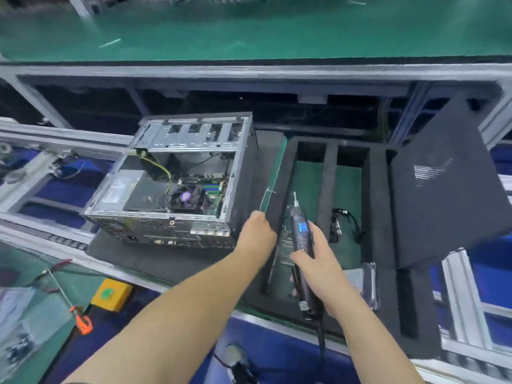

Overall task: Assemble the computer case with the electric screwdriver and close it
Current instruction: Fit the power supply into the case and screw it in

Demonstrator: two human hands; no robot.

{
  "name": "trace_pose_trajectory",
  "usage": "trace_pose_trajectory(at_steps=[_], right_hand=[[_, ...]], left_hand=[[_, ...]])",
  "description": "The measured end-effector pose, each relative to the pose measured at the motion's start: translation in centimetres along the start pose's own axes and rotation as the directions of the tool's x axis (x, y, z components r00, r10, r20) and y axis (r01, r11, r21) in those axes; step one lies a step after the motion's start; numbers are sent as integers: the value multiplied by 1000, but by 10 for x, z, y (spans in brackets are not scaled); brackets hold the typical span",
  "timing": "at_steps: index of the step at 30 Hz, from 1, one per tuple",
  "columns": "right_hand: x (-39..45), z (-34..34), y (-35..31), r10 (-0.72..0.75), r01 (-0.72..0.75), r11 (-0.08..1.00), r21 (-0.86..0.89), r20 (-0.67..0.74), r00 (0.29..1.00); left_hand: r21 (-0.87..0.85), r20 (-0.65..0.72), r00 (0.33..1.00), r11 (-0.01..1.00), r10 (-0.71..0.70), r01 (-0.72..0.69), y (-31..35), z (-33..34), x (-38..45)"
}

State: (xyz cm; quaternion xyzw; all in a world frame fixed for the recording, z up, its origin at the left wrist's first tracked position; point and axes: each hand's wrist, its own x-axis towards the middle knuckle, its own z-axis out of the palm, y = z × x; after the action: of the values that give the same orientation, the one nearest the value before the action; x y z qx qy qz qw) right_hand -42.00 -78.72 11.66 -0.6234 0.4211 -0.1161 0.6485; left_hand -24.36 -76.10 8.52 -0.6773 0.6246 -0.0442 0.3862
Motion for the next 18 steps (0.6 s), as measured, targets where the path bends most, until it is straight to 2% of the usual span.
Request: trace_pose_trajectory(at_steps=[6, 18], right_hand=[[11, -10, 1, -5, 5, 1000, 10, 46, 999], [16, -15, -5, 12, -14, 1000, 18, 86, 996]], left_hand=[[-10, 96, 994, 998, -61, 62, -1, 8, 12], [-190, 116, 981, 966, -156, 176, -3, 9, 24]])
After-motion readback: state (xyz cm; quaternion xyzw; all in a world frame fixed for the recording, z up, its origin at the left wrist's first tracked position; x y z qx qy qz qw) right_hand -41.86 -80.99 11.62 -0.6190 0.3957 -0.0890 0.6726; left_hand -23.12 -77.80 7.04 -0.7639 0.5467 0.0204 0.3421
